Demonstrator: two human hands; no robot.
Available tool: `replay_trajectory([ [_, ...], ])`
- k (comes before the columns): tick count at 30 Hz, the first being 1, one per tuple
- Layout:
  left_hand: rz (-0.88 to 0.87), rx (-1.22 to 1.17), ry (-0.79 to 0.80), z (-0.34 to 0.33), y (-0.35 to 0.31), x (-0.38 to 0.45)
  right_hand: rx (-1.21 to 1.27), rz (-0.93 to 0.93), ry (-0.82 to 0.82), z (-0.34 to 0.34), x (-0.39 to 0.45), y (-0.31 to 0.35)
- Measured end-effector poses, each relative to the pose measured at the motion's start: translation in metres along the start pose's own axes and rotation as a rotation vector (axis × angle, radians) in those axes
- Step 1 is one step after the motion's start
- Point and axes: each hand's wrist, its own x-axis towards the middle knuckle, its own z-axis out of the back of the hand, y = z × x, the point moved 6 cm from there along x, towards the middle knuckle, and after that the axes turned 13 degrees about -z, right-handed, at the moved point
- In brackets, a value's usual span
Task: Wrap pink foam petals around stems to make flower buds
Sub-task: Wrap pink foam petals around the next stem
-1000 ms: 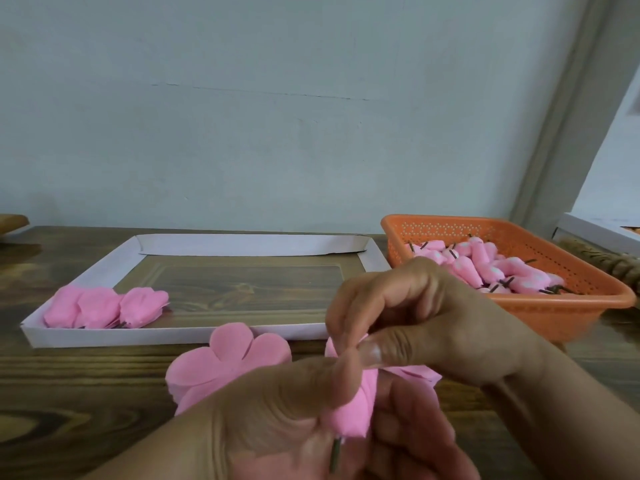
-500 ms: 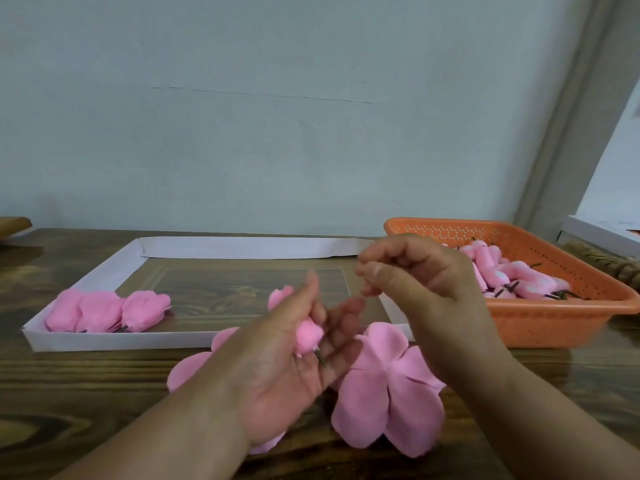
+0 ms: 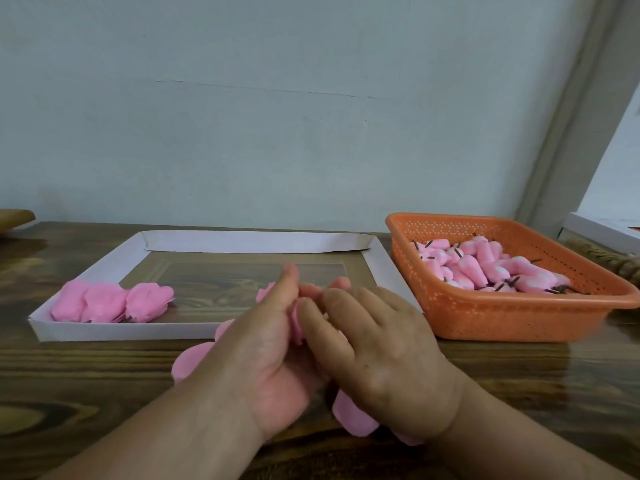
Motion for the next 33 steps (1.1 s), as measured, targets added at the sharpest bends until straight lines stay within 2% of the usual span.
replay_trajectory([
  [3,-0.004,0.029,-0.052,0.001,0.001,-0.002,0.016,0.020,0.005,0.002,0.000,0.005],
  [7,0.003,0.063,-0.036,0.000,0.002,0.001,-0.030,0.014,0.035,0.000,0.001,0.007],
  [14,-0.041,0.130,-0.016,-0.006,0.000,0.006,-0.100,-0.117,0.040,0.001,0.010,0.005],
  [16,-0.061,0.152,-0.021,-0.008,-0.001,0.007,-0.066,-0.218,0.047,-0.001,0.012,0.003],
  [19,-0.140,0.186,-0.001,-0.013,-0.005,0.008,0.220,-0.500,0.059,-0.003,0.012,-0.010],
  [22,-0.183,0.211,0.064,-0.017,-0.007,0.007,0.560,-0.734,0.168,-0.011,0.006,-0.018],
  [26,-0.161,0.141,0.165,-0.023,-0.006,0.006,0.997,-0.976,0.229,-0.015,0.001,-0.024],
  [28,-0.153,0.138,0.201,-0.023,-0.007,0.007,1.152,-1.036,0.241,-0.015,0.002,-0.026],
  [33,-0.150,0.224,0.296,-0.020,-0.011,0.014,1.579,-1.287,0.516,-0.033,-0.006,-0.025],
])
